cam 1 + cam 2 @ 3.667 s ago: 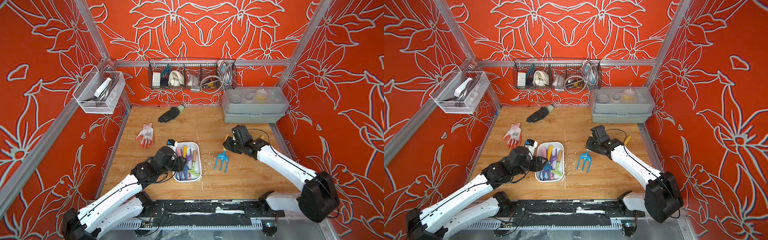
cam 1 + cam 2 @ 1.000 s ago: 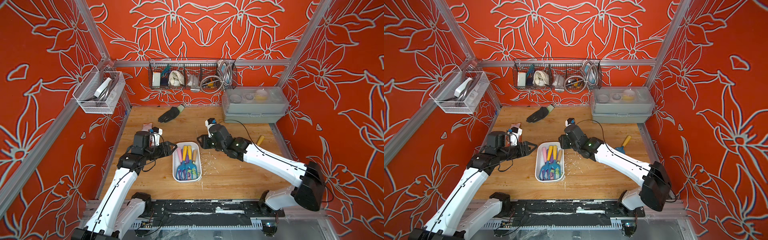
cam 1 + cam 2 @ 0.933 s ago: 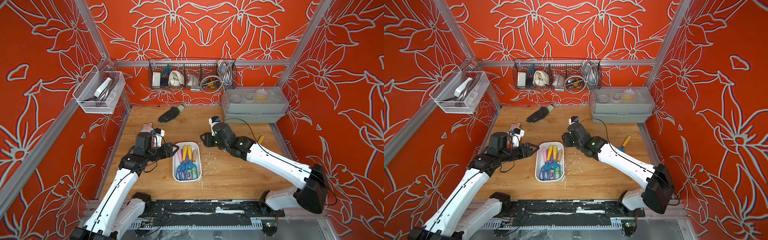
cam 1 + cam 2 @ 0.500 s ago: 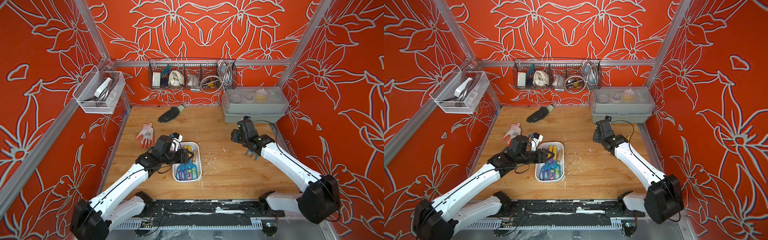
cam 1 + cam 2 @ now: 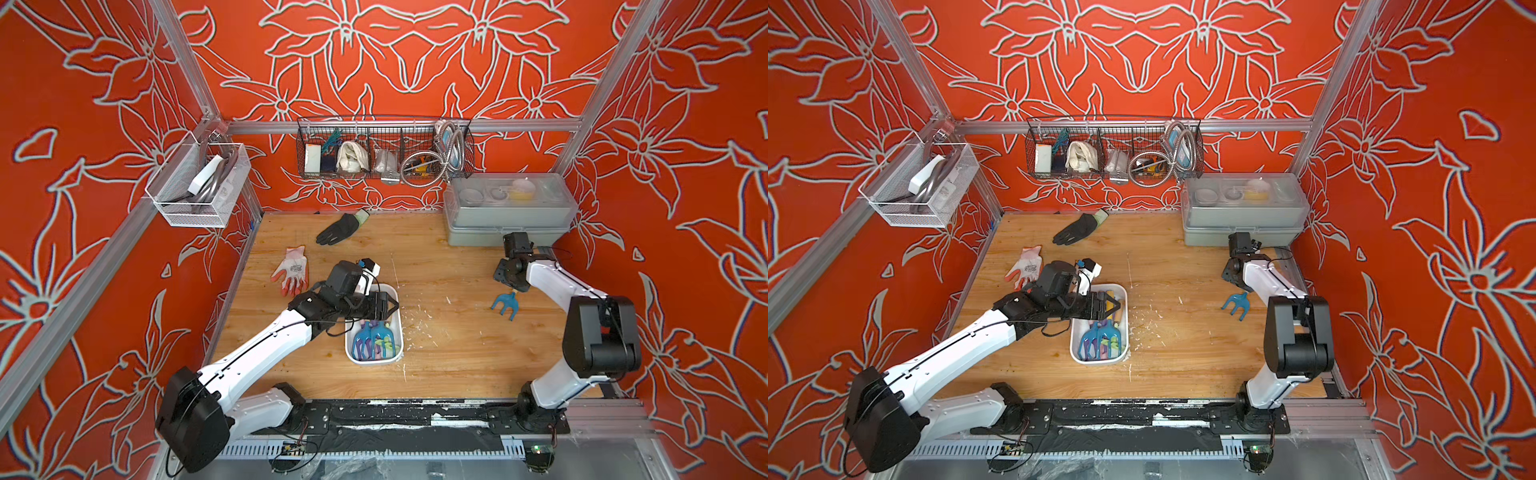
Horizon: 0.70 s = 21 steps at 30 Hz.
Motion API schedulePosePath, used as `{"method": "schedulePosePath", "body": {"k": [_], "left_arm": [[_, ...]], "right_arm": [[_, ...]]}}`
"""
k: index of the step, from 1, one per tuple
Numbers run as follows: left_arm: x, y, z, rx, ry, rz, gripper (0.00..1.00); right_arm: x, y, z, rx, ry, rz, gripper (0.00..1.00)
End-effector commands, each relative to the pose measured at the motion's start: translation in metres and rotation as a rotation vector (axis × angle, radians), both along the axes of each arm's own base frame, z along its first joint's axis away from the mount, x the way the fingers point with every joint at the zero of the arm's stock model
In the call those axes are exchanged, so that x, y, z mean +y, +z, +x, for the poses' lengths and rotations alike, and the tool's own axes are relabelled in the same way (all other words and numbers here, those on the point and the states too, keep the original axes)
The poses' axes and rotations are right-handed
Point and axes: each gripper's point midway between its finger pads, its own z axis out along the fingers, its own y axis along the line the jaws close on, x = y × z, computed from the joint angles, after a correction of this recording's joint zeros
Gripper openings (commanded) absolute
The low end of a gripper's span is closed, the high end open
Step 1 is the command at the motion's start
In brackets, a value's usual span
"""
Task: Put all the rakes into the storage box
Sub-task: Pick up the rake at the center of the board.
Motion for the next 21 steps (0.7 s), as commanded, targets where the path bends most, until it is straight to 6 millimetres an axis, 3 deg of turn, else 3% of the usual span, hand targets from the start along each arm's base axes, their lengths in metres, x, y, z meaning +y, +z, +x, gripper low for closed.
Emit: {"method": "schedulePosePath", "body": {"k": [1,6,11,21], "left_arm": [[0.006,-0.001,0.002,-0.030,-0.018,0.070,0.68],[0.003,-0.013,0.001,0.002,-0.034,0.030,0.68],[0.004,-0.008,0.002,-0.001,-0.034,-0.010,0.68],[0.008,-0.006,0.004,0.012,-0.020,-0.056,0.69]], "right_arm": [[-0.011,-0.002,0.009,0.021,0.002,-0.008,0.54],[-0.027,-0.015,0.014,0.064,-0.029,-0.022,0.52],[-0.039,-0.030,0.011,0.102,-0.078,-0.010,0.48],[-0.043,-0.038,0.013,0.123,-0.104,0.022,0.44]]}}
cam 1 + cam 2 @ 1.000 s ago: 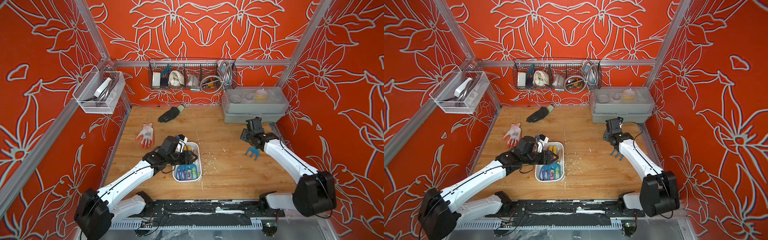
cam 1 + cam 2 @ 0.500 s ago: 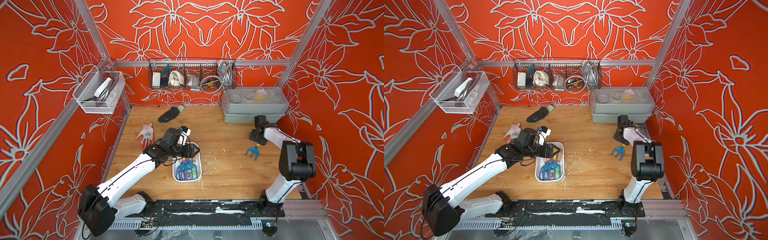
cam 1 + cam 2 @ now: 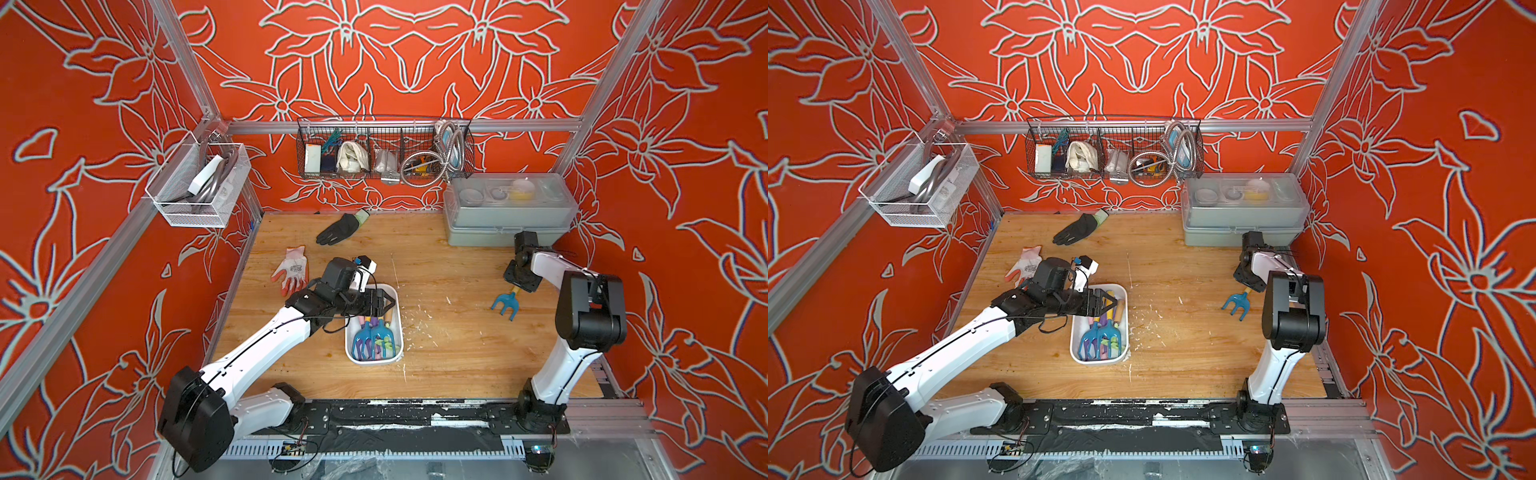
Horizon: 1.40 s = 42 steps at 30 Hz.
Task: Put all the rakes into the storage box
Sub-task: Pick up the rake at the center of the board.
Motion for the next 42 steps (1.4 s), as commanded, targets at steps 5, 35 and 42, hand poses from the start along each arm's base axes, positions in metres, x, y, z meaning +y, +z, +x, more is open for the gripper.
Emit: {"method": "schedulePosePath", "body": {"k": [5,35,42], "left_arm": [[0.000,0.010,-0.003,-0.027,-0.011,-0.030,0.69],[0.025,0.021,0.002,-0.062,0.092,0.021,0.70],[0.047,0.035,0.005,-0.038,0.151,-0.013,0.70]], "right_arm": [[-0.001,-0.012,0.002,0.065,-0.018,0.058,0.37],[0.140,0.039,-0.006,-0.151,0.324,0.248,0.00],[0.222,0.071,-0.024,-0.217,0.539,0.274,0.00]]}}
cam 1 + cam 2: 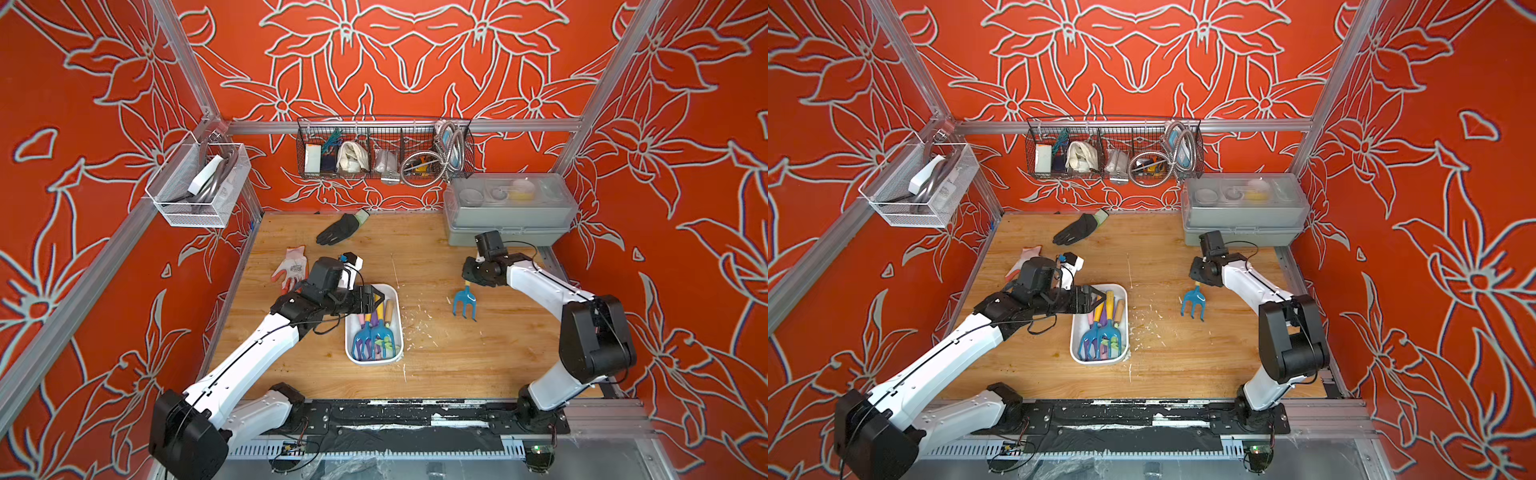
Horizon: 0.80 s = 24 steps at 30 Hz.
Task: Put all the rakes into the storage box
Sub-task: Place the rake in the storage box.
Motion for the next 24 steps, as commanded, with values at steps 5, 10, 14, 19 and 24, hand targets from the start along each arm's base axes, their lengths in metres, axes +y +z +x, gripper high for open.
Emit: {"method": "schedulePosePath", "body": {"k": [5,10,14,19,24], "left_arm": [[0.025,0.023,0.002,0.012,0.074,-0.077,0.71],[0.038,0.028,0.002,-0.001,0.136,-0.099,0.71],[0.045,0.030,-0.001,-0.014,0.176,-0.094,0.71],[0.057,0.033,-0.006,-0.040,0.227,-0.060,0.71],[0.065,0.036,-0.011,-0.067,0.264,-0.052,0.71]], "right_arm": [[0.072,0.033,-0.028,-0.076,0.195,0.037,0.00],[0.118,0.059,-0.051,-0.125,0.300,0.085,0.00],[0.149,0.081,-0.067,-0.174,0.363,0.118,0.00],[0.187,0.092,-0.088,-0.178,0.417,0.181,0.00],[0.225,0.084,-0.103,-0.154,0.428,0.218,0.00]]}}
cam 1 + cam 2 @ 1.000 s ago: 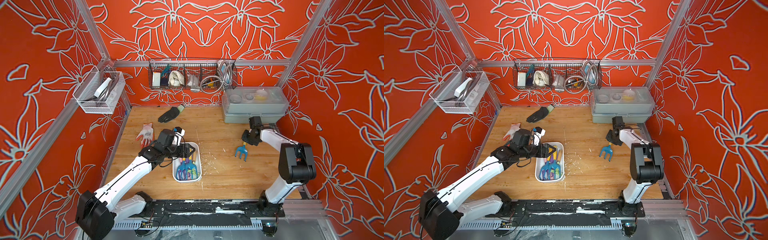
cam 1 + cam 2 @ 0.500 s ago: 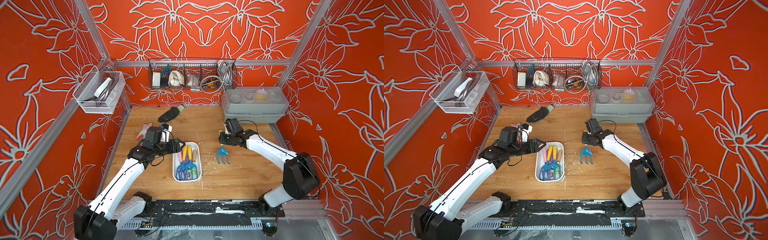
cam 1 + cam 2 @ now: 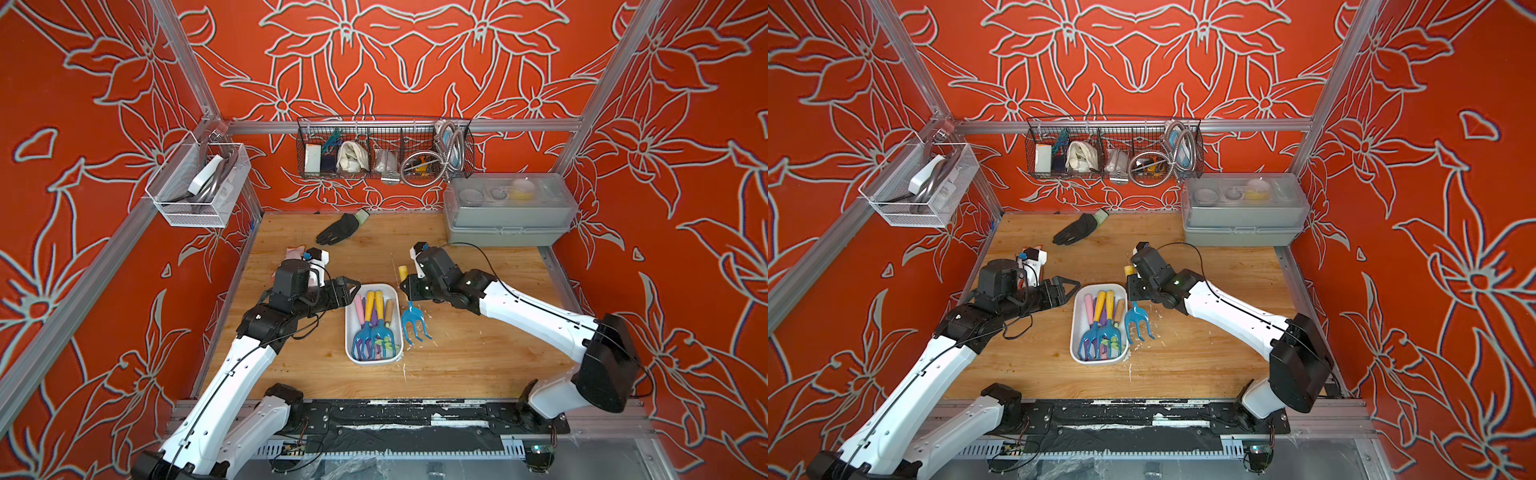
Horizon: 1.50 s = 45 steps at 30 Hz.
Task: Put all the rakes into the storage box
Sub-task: Place the rake in the storage box.
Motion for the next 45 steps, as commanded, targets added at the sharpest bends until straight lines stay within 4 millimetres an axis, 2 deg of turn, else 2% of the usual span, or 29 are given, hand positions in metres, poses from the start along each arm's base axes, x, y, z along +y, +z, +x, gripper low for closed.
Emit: {"method": "schedulePosePath", "body": {"k": [1,6,10,21,26,29,32,38,41,45], "left_arm": [[0.010,-0.005,-0.005,0.008,0.046,0.021,0.71],[0.013,-0.008,-0.011,0.011,0.043,0.039,0.71],[0.013,-0.010,-0.014,0.012,0.036,0.041,0.71],[0.011,-0.013,-0.016,0.014,0.015,0.044,0.72],[0.012,-0.014,-0.019,0.014,0.012,0.050,0.72],[0.012,-0.013,-0.019,0.012,0.013,0.050,0.72],[0.011,-0.012,-0.018,0.013,0.011,0.046,0.72],[0.010,-0.008,-0.017,0.009,0.009,0.043,0.72],[0.011,-0.005,-0.017,0.004,0.012,0.044,0.72],[0.012,0.004,-0.016,-0.019,0.012,0.053,0.73]], "right_arm": [[0.026,0.005,0.000,0.004,-0.032,0.052,0.00],[0.054,-0.003,-0.006,0.041,-0.017,0.083,0.00],[0.065,-0.010,-0.007,0.064,-0.017,0.105,0.00],[0.074,-0.025,-0.004,0.105,-0.057,0.146,0.00],[0.069,-0.033,-0.004,0.107,-0.076,0.128,0.00],[0.063,-0.035,-0.003,0.095,-0.089,0.110,0.07],[0.057,-0.035,-0.003,0.083,-0.093,0.089,0.22],[0.050,-0.032,-0.001,0.063,-0.102,0.067,0.46],[0.047,-0.026,0.000,0.045,-0.101,0.066,0.47],[0.038,-0.007,0.001,-0.015,-0.102,0.070,0.47]]}}
